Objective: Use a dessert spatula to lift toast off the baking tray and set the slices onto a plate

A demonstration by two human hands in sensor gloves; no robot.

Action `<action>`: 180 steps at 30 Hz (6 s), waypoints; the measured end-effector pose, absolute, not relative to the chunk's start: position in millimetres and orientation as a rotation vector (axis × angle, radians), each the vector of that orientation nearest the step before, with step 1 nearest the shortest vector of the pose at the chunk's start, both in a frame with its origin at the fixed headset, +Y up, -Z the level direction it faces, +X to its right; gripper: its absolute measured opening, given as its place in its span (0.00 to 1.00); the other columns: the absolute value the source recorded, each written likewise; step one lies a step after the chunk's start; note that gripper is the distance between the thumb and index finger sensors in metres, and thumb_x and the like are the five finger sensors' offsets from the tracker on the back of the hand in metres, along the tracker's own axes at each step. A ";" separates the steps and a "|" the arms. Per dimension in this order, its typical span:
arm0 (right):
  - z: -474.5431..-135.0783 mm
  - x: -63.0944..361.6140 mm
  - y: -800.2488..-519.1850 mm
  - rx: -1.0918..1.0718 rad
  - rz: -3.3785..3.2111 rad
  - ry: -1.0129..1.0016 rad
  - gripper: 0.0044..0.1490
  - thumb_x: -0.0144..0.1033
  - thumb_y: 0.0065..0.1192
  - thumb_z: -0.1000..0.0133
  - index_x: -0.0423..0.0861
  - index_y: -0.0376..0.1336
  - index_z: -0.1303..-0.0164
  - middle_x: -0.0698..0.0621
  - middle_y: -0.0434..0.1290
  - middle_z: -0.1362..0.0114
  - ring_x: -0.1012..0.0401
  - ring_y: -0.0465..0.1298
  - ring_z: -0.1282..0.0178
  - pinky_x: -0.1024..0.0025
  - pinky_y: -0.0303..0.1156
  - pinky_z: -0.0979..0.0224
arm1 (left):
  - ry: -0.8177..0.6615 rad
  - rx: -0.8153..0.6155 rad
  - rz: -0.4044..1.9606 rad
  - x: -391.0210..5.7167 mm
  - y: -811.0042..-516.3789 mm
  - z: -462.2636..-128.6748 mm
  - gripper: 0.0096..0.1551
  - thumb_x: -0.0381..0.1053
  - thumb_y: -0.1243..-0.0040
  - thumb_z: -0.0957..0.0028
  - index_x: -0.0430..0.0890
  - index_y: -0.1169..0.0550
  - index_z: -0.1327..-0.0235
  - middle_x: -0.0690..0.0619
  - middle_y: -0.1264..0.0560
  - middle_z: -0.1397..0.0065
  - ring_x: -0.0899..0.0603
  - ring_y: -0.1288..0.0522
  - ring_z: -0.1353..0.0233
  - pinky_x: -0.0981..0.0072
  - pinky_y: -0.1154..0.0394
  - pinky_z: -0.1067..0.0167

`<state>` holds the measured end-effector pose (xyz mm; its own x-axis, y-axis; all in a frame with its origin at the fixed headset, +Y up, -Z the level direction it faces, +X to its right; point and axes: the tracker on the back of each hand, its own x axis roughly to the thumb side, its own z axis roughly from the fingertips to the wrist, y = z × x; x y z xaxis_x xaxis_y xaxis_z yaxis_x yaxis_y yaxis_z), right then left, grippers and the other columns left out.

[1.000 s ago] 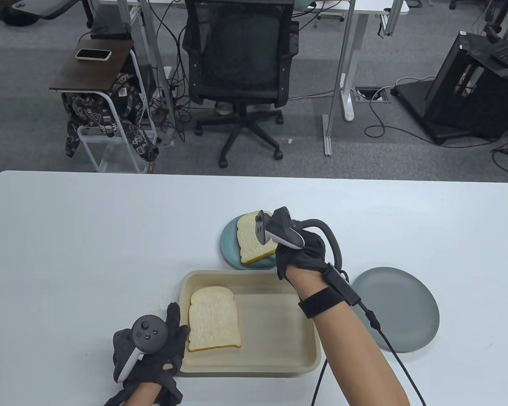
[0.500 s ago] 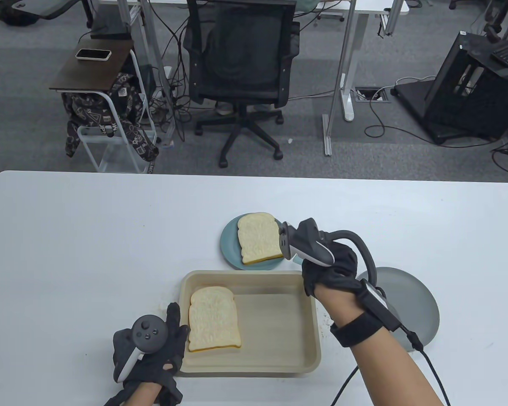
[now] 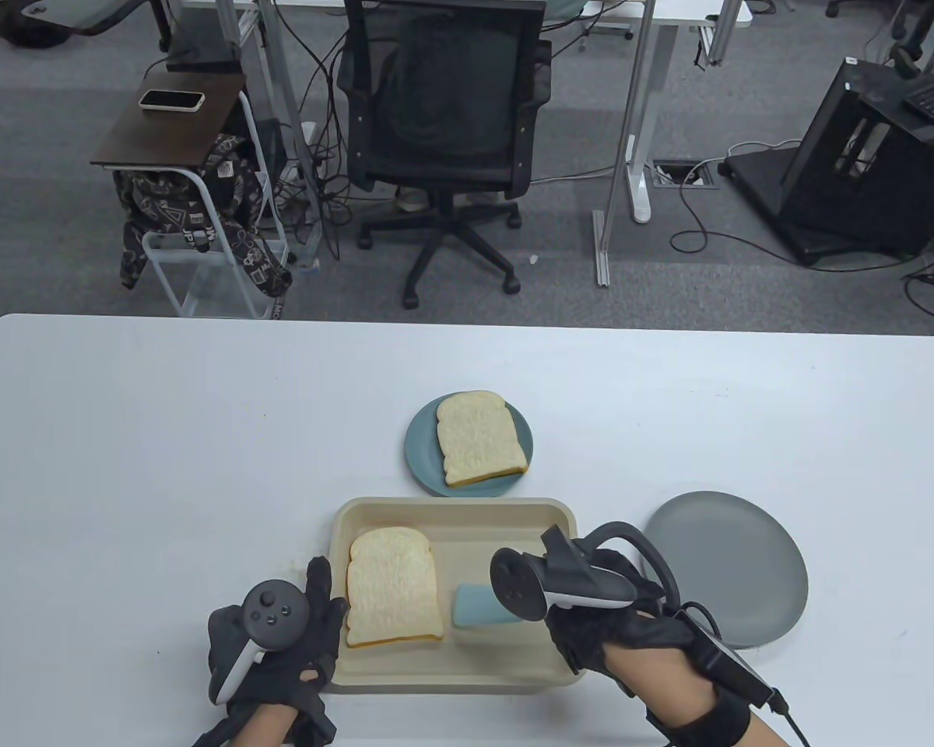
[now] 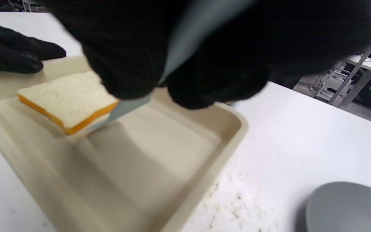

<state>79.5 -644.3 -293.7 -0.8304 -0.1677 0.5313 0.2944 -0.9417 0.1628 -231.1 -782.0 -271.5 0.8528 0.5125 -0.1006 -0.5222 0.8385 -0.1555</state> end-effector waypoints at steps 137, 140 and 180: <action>-275.4 297.3 -657.3 0.326 -3.230 0.497 0.32 0.37 0.73 0.54 0.43 0.71 0.39 0.41 0.81 0.44 0.51 0.85 0.60 0.62 0.86 0.67 | 0.051 -0.208 0.587 -233.6 -784.4 -271.6 0.37 0.57 0.54 0.36 0.45 0.46 0.18 0.54 0.22 0.44 0.46 0.20 0.53 0.32 0.46 0.24; -259.0 315.1 -682.0 0.475 -3.296 0.444 0.32 0.36 0.73 0.54 0.42 0.72 0.39 0.40 0.81 0.44 0.50 0.85 0.60 0.61 0.85 0.67 | 0.051 -0.208 0.586 -233.6 -784.5 -271.6 0.37 0.57 0.54 0.36 0.45 0.46 0.18 0.54 0.22 0.44 0.46 0.20 0.53 0.32 0.46 0.24; -242.3 292.4 -725.7 0.521 -3.126 0.203 0.40 0.45 0.61 0.49 0.45 0.59 0.26 0.32 0.54 0.21 0.34 0.66 0.29 0.30 0.66 0.35 | 0.000 -0.038 0.541 -246.9 -749.2 -248.0 0.38 0.60 0.52 0.37 0.51 0.45 0.16 0.46 0.32 0.20 0.33 0.30 0.24 0.22 0.48 0.27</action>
